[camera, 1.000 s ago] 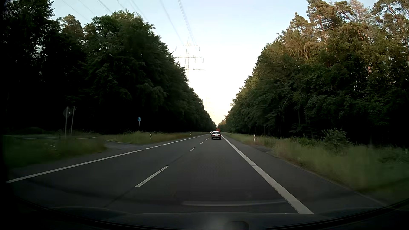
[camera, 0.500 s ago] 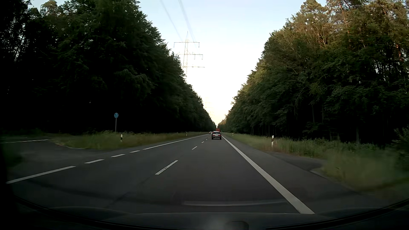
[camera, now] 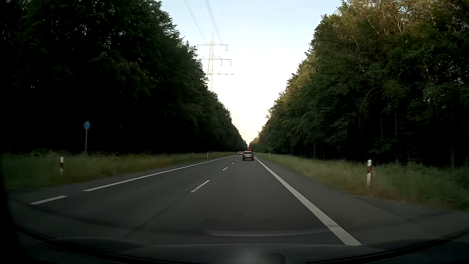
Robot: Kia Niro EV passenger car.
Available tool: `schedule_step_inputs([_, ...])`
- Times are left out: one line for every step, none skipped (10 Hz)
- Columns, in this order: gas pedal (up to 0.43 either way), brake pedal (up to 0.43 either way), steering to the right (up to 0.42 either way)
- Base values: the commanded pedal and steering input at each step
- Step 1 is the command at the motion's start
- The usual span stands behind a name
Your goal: Follow the waypoints while adhering to traffic rules and regulations
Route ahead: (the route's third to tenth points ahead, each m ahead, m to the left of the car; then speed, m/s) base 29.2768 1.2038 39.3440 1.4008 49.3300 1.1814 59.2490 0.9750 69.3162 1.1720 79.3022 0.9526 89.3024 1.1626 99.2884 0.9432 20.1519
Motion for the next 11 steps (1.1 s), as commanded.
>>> schedule_step_inputs([0.079, 0.024, 0.003])
schedule_step_inputs([0.079, 0.024, 0.003])
schedule_step_inputs([0.079, 0.024, 0.003])
schedule_step_inputs([0.079, 0.018, 0.003])
schedule_step_inputs([0.079, 0.018, 0.002])
schedule_step_inputs([0.079, 0.024, 0.002])
schedule_step_inputs([0.079, 0.018, 0.002])
schedule_step_inputs([0.079, 0.018, 0.002])
schedule_step_inputs([0.079, 0.018, 0.002])
schedule_step_inputs([0.079, 0.024, 0.002])
schedule_step_inputs([0.079, 0.024, 0.002])
